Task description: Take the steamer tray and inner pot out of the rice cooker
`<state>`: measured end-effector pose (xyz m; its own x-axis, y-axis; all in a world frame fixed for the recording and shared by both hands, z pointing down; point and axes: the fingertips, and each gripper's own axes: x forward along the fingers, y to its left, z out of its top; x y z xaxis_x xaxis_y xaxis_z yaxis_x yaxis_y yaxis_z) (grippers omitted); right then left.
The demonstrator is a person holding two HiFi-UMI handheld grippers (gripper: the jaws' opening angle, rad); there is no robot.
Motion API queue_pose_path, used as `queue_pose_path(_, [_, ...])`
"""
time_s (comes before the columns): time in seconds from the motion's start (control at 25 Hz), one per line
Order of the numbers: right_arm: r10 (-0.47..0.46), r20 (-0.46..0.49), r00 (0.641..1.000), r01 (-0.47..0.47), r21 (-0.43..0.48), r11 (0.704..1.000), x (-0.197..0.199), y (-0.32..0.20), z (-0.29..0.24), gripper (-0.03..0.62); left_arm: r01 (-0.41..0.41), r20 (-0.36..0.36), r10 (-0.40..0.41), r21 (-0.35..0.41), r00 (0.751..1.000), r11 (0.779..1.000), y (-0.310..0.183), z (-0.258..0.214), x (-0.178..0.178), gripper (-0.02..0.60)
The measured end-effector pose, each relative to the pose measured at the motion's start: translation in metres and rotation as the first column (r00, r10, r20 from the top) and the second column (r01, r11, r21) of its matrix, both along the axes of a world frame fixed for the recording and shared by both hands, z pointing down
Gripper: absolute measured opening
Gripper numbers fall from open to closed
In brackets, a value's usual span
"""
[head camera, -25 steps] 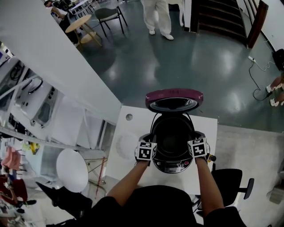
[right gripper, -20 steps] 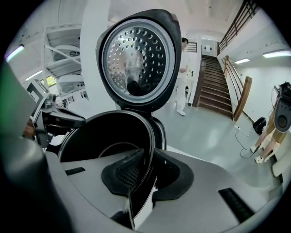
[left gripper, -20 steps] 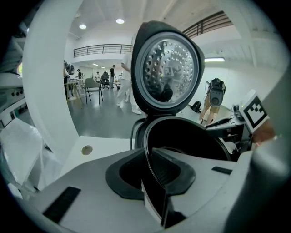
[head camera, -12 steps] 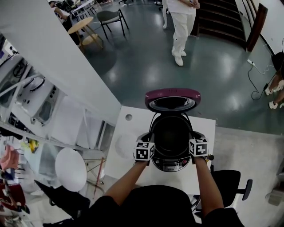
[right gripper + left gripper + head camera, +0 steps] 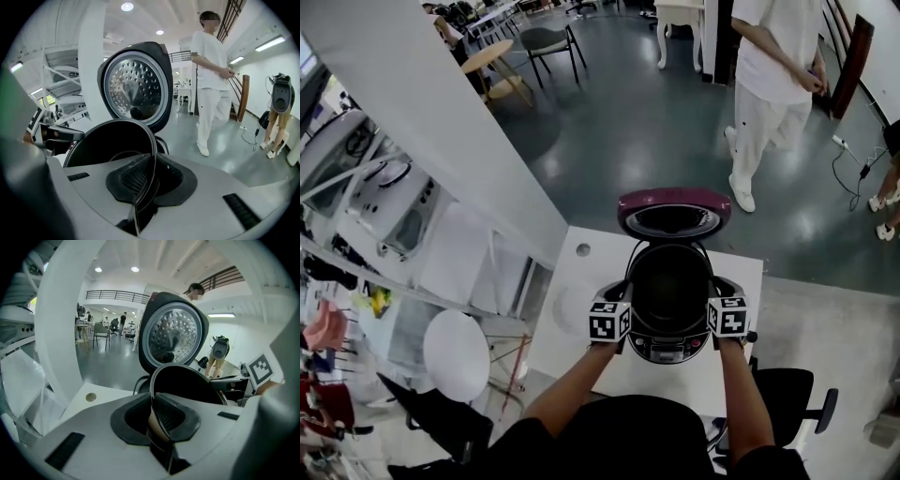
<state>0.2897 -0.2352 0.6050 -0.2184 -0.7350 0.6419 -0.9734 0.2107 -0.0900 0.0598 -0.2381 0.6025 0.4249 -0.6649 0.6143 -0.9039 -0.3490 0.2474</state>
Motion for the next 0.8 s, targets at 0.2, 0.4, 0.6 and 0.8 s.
queue_pose_path(0.2, [-0.01,0.016,1.0,0.01,0.057,0.998,0.004,0.005,-0.023,0.028,0.025,-0.057,-0.024,0.024,0.998,0.999,0.009,-0.017,0.003,0.028])
queue_pose_path(0.4, [-0.031,0.028,0.999,0.027,0.118,0.993,-0.01,0.006,-0.065,0.026,0.071,-0.159,-0.063,0.046,0.985,0.996,0.013,-0.049,-0.012,0.023])
queue_pose_path(0.6, [-0.028,0.016,0.999,0.025,0.161,0.987,-0.021,0.01,-0.087,0.025,0.078,-0.205,-0.062,0.07,0.977,0.995,0.016,-0.072,-0.023,0.02])
queue_pose_path(0.8, [-0.035,0.028,0.999,0.029,0.189,0.982,-0.043,0.013,-0.103,0.025,0.086,-0.227,-0.063,0.092,0.972,0.992,0.018,-0.086,-0.046,0.02])
